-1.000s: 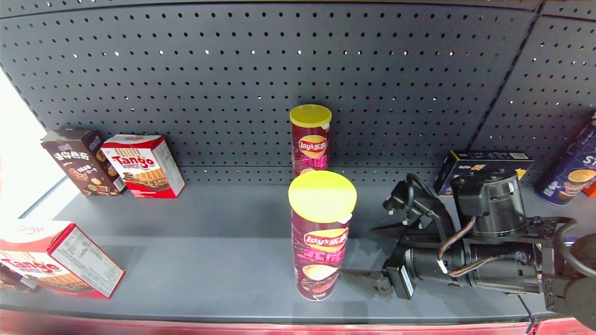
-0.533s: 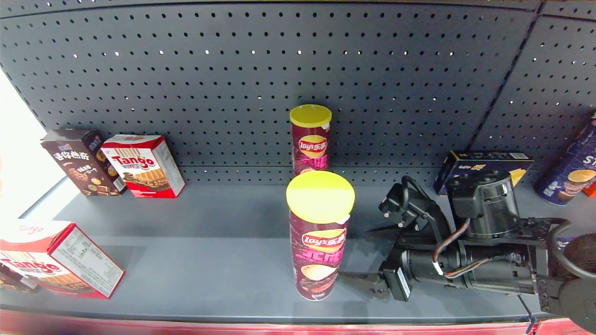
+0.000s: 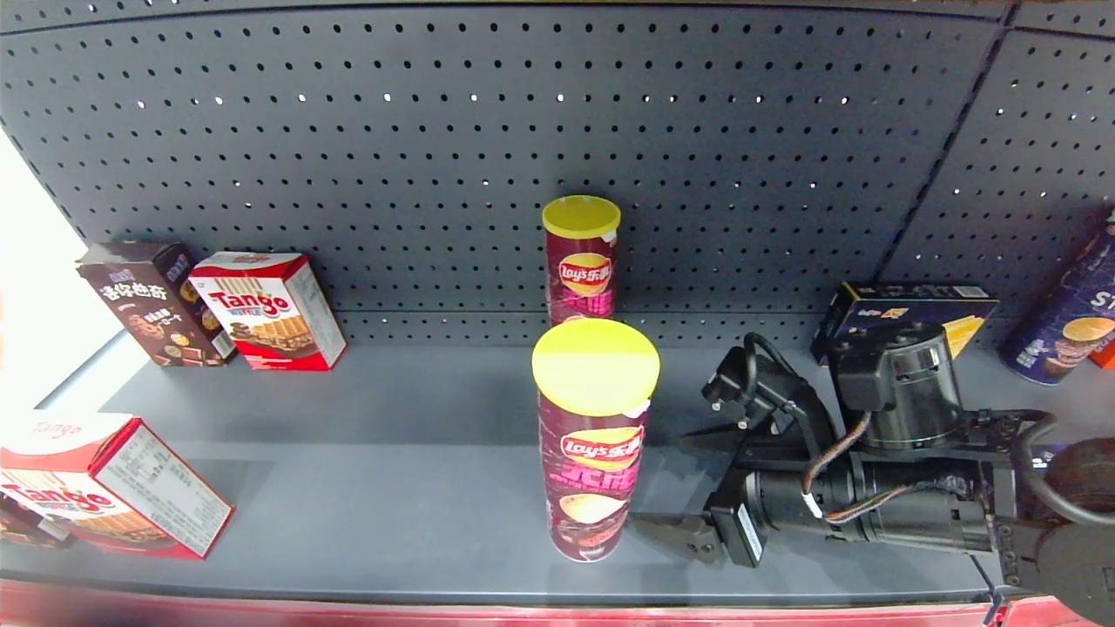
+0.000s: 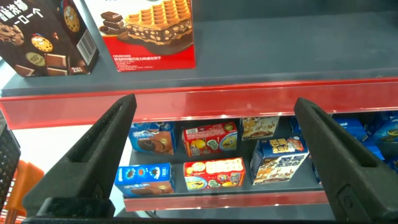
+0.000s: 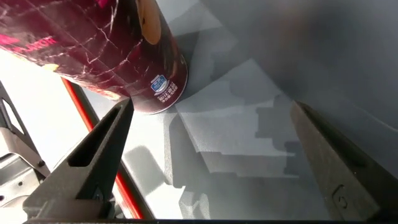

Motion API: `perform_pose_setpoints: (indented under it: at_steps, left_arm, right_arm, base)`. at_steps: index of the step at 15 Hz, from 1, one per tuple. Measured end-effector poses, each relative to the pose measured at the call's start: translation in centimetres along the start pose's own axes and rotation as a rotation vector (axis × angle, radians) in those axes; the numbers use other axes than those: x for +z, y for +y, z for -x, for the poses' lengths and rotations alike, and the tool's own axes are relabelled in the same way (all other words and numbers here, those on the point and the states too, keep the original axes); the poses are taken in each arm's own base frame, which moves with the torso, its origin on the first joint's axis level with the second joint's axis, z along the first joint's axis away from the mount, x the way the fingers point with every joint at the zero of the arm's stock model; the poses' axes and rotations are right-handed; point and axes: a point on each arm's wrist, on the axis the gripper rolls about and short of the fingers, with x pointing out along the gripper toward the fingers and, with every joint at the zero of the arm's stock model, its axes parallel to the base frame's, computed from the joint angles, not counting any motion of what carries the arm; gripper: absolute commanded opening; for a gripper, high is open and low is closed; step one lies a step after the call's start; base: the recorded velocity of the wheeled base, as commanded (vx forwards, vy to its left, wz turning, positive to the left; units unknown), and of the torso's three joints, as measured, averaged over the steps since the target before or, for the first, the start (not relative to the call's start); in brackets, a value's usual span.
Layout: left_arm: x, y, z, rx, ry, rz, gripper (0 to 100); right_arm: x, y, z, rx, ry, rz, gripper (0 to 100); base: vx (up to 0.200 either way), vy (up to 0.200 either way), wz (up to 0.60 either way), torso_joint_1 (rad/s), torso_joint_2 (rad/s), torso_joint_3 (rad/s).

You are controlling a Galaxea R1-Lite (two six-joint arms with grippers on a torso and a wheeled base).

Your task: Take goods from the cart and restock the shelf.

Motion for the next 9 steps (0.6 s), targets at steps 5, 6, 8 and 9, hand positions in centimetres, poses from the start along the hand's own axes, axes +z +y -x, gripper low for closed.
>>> perform_pose_setpoints:
  at_steps: [5,6,8,9]
  left_arm:
    - [0.0,0.0,0.0,0.0,0.0,0.0,100]
    - [0.0,0.0,0.0,0.0,0.0,0.0,100]
    - [0.0,0.0,0.0,0.0,0.0,0.0,100]
    - [0.0,0.0,0.0,0.0,0.0,0.0,100]
  right_arm:
    - [0.1,-0.1,0.0,-0.003,-0.004,-0.003,100]
    - [0.2,-0.2,0.1,-0.009,-0.008,-0.007,100]
    - [0.5,-0.8,0.8,-0.033,-0.033,-0.018,100]
    - [0.8,-1.2,1.6,-0.056,-0.059,-0.027,100]
  base:
    - [0.0,0.0,0.0,0.0,0.0,0.0]
    - [0.0,0.0,0.0,0.0,0.0,0.0]
    - [0.0,0.0,0.0,0.0,0.0,0.0]
    - [0.0,0.0,0.0,0.0,0.0,0.0]
